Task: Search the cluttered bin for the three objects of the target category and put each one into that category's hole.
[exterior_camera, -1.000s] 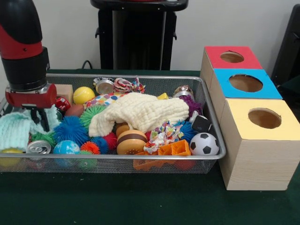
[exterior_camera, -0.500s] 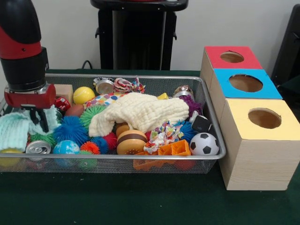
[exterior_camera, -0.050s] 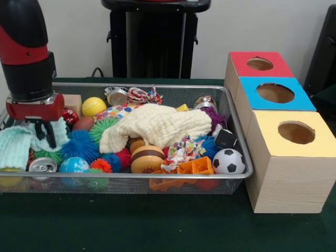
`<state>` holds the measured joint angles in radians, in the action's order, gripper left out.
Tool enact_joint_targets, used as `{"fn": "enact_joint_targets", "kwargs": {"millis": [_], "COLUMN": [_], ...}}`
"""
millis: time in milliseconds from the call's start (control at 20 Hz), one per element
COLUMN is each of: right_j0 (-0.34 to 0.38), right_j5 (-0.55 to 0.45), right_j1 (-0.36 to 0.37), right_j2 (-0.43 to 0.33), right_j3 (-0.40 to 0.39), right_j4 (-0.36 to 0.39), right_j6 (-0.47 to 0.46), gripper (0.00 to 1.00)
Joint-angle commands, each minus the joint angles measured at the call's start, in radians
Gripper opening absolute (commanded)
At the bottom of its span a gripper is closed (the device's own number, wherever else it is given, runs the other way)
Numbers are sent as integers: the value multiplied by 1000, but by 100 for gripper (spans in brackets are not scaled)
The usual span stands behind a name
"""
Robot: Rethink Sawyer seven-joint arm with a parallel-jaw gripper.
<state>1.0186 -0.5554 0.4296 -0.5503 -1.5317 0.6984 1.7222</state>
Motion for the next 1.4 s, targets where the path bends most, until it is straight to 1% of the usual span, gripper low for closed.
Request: {"fn": "enact_joint_targets", "kwargs": {"millis": [50,200,350,600,650,1000,1400], "right_j0": [-88,-107,-136,-180,-198,-298,-413], "right_j5": [-110,-117,-114,-76,-66,-9,94], "right_j1": [33,45,60,77,81,96,94], "right_j2": [-14,2,29,62,74,155,240], "right_j3": [-90,-98,-113,-151,-158,-173,-200], "right_j4": [-43,-60,-82,-130,-139,-209,-318], "right_j6": [-44,-13,40,128,157,255,370], "gripper": [0,0,0,0,0,0,0]}}
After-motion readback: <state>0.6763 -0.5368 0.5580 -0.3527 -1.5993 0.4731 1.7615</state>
